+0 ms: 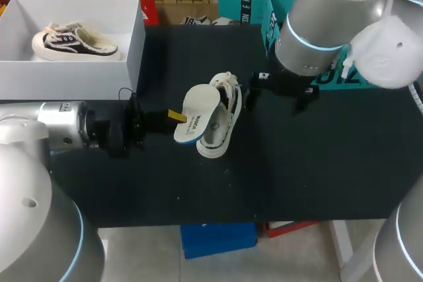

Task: Take the shoe out of the shoebox, open the shoe tongue, remove and reinsert the insole, then place the shoe into the shoebox

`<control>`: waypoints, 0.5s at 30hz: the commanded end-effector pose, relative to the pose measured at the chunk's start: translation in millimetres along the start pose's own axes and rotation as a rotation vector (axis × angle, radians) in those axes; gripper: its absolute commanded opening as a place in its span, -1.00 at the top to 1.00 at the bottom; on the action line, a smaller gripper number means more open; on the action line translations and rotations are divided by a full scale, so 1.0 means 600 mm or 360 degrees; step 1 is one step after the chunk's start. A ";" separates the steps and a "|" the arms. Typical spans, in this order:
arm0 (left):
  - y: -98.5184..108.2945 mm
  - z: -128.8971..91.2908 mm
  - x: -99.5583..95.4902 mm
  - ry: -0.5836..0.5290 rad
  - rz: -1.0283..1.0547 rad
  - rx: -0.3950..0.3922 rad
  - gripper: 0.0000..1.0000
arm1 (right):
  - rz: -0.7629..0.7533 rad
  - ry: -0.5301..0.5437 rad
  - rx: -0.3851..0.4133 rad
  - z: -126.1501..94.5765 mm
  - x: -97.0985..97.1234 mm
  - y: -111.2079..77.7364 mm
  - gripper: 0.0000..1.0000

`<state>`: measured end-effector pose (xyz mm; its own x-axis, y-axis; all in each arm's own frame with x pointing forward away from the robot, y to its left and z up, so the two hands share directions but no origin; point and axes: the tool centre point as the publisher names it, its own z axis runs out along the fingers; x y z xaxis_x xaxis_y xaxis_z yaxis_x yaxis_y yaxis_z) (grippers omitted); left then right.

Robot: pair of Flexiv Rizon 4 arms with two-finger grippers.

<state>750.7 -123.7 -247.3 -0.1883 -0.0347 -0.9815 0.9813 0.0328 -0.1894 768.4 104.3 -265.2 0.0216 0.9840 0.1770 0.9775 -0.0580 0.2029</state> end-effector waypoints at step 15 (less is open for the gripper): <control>0.000 0.007 -0.001 0.0022 0.0016 -0.0002 1.00 | 0.0089 0.1537 -0.0123 -0.001 0.019 -0.004 -1.00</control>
<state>750.9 -125.5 -246.9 -0.1804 -0.0263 -0.9832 0.9830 0.0307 -0.1812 769.4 118.3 -256.8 -0.0178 0.8542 0.5196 0.9622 -0.1266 0.2411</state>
